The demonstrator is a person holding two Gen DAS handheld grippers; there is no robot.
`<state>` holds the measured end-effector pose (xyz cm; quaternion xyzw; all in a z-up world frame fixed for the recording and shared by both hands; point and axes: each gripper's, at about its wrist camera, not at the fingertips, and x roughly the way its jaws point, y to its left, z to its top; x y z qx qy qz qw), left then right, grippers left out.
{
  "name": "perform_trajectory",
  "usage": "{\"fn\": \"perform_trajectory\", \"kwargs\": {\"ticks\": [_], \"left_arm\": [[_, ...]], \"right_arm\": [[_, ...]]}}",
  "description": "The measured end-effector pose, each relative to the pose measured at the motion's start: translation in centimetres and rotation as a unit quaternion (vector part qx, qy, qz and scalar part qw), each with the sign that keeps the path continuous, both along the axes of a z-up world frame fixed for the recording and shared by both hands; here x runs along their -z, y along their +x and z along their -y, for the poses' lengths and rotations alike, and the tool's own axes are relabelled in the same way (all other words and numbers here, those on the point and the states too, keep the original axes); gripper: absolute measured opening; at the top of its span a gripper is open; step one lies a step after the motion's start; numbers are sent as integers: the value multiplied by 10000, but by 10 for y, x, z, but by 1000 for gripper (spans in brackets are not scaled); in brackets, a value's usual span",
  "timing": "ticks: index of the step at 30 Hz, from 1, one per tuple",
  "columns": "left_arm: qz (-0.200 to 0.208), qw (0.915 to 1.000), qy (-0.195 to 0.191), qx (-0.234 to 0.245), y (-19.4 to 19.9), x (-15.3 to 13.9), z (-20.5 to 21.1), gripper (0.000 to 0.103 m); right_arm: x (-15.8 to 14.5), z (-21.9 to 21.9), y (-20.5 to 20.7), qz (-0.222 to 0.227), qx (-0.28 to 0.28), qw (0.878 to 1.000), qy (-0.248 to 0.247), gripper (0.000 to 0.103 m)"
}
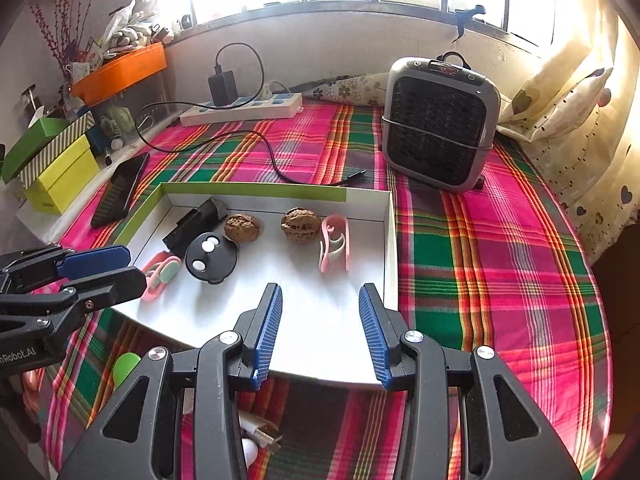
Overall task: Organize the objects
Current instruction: 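Move left gripper to the green-topped round object while right gripper approaches the white egg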
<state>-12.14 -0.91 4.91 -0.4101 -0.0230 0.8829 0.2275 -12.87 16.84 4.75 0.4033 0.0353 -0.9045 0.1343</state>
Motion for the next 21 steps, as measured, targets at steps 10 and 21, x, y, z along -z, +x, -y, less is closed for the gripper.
{"fn": "perform_trajectory", "kwargs": {"ticks": [10, 21], "left_arm": [[32, 9999, 121, -112, 29, 2, 21, 39], [183, 9995, 113, 250, 55, 18, 18, 42]], "right_arm": [[-3, -5, 28, -49, -14, 9999, -165, 41], [7, -14, 56, 30, 6, 9995, -316, 44]]}}
